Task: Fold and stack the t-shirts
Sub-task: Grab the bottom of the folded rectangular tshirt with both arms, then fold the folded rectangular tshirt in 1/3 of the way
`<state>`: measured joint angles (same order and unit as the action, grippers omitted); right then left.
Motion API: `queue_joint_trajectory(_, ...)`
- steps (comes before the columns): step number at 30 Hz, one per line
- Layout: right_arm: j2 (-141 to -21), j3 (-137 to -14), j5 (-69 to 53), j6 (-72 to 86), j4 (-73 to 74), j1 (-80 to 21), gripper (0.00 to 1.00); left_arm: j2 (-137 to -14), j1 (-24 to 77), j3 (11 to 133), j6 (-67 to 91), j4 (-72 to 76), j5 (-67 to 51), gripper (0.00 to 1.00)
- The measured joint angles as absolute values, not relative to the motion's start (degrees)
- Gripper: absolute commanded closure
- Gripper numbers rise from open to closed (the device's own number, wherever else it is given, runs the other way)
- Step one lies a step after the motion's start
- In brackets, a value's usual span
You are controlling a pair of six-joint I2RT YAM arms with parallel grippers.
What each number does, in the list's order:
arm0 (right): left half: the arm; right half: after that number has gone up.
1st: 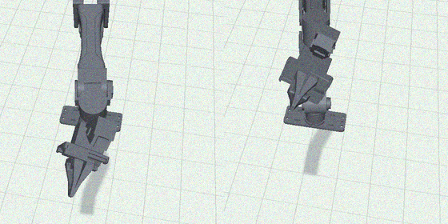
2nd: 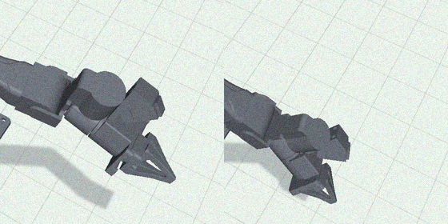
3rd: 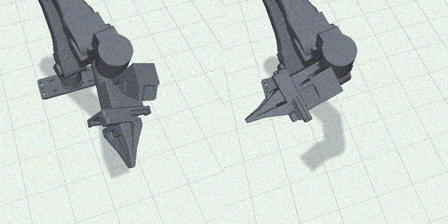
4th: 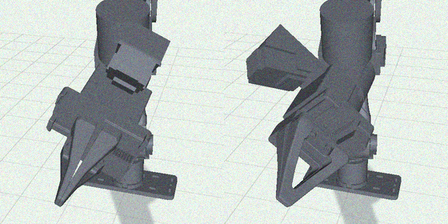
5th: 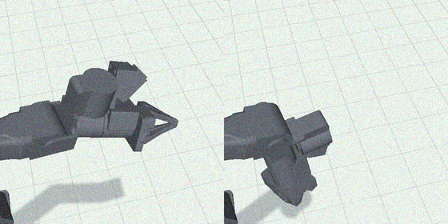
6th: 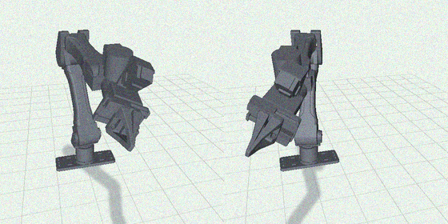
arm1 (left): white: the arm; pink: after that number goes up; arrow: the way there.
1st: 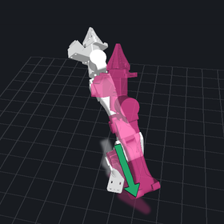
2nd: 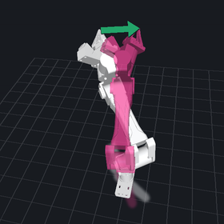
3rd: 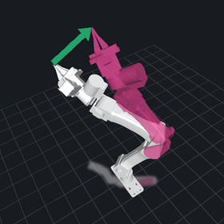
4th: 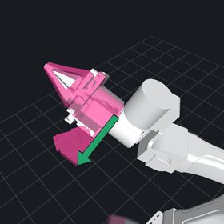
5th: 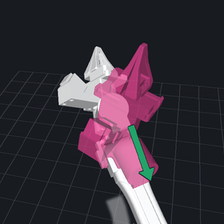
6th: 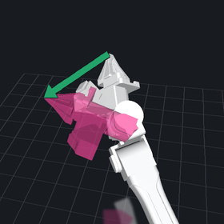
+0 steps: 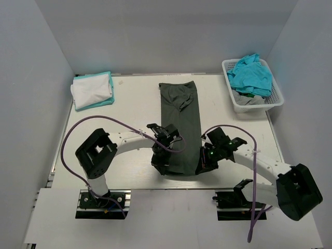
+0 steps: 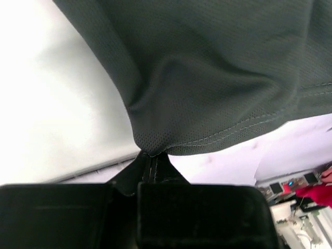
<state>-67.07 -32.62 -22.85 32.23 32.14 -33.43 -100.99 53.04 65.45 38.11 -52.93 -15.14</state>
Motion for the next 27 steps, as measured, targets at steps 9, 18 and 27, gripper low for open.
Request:
queue_joint_trajectory(9, -70.63, -43.05, -16.56, 34.72, 40.32, -34.81, 1.00, -101.06, 53.06, 76.07, 38.98, -60.45, -9.96, 1.00)
queue_joint_trajectory(18, -79.42, -58.33, -6.96, 34.70, 42.26, -32.21, 1.00, -109.40, 48.77, 92.42, 39.64, -63.51, -0.64, 1.00)
queue_joint_trajectory(27, -92.18, -75.42, -4.08, 31.14, 42.37, -28.51, 1.00, -114.39, 41.30, 105.60, 39.44, -64.07, 2.48, 1.00)
